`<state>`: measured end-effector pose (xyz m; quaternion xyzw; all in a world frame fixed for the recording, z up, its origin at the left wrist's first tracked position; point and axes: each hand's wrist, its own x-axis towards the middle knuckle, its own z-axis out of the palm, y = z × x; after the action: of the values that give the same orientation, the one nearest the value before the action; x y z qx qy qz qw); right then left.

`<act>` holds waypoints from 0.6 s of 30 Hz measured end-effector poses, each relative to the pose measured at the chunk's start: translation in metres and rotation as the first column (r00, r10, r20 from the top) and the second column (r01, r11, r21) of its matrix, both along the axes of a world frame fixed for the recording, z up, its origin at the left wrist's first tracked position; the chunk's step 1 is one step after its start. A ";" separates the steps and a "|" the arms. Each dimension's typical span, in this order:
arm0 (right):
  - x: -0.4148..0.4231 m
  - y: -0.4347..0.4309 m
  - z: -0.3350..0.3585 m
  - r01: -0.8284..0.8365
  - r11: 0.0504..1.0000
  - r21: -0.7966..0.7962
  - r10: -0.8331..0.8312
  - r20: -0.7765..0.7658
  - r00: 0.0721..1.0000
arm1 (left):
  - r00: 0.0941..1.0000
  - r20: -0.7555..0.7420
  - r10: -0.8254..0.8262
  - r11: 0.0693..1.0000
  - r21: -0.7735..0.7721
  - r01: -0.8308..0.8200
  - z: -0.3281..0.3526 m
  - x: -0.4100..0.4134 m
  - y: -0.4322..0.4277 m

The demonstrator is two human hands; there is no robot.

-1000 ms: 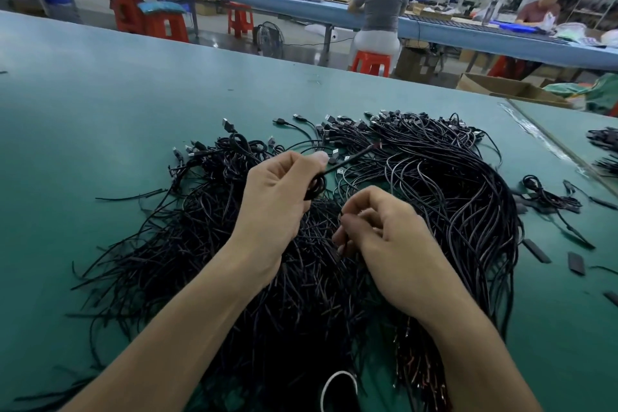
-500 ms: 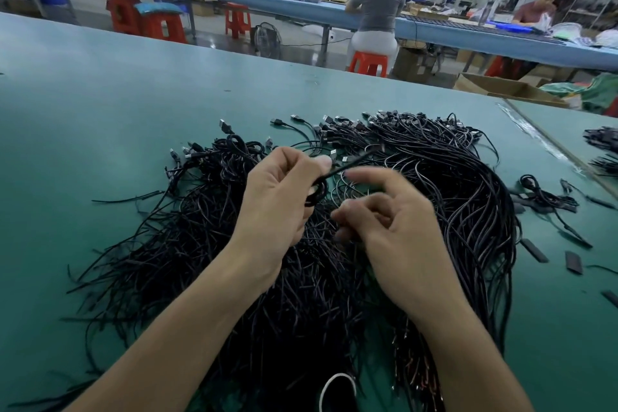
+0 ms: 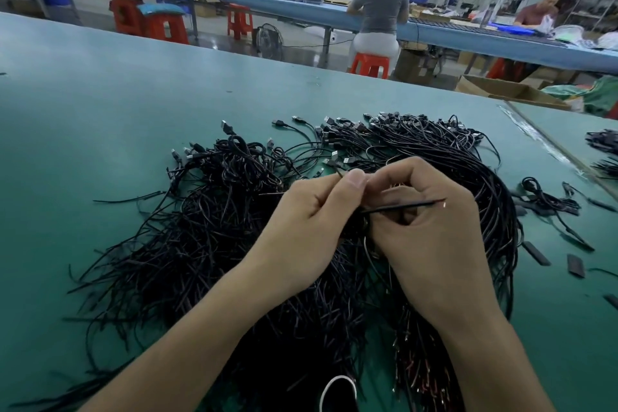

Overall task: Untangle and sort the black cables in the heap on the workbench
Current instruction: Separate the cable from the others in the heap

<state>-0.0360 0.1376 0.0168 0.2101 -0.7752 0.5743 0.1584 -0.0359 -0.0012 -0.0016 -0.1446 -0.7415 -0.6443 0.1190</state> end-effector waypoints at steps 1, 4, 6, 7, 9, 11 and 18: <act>0.000 0.000 0.000 -0.005 1.000 0.007 0.005 0.009 1.000 | 0.998 -0.033 0.046 0.999 -0.016 -0.047 -0.001 -0.001 0.000; 0.000 -0.001 -0.001 -0.033 0.999 0.030 0.031 0.076 0.997 | 0.991 -0.046 0.125 0.990 0.078 -0.122 0.001 -0.001 -0.001; 0.000 -0.002 -0.002 -0.003 0.999 0.037 -0.001 0.104 0.995 | 0.987 0.022 0.160 0.973 0.162 -0.162 0.005 0.001 -0.002; -0.001 -0.002 -0.003 0.016 0.999 0.032 -0.020 0.122 0.992 | 0.986 0.039 0.162 0.968 0.188 -0.167 0.005 0.001 -0.003; -0.001 -0.003 -0.004 0.036 0.999 0.023 -0.039 0.165 0.985 | 0.989 0.024 0.148 0.963 0.224 -0.149 0.005 0.001 -0.002; -0.001 -0.004 -0.004 0.048 0.998 0.036 -0.053 0.162 0.985 | 0.994 -0.004 0.112 0.956 0.272 -0.107 0.004 0.000 -0.001; 0.005 -0.012 0.000 -0.003 0.972 0.234 0.009 -0.023 1.000 | 0.995 -0.028 0.094 0.943 0.322 -0.080 -0.001 -0.003 -0.002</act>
<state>-0.0313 0.1257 0.0172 0.2366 -0.8348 0.4770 0.1399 -0.0389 -0.0030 -0.0027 -0.1043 -0.6298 -0.7471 0.1852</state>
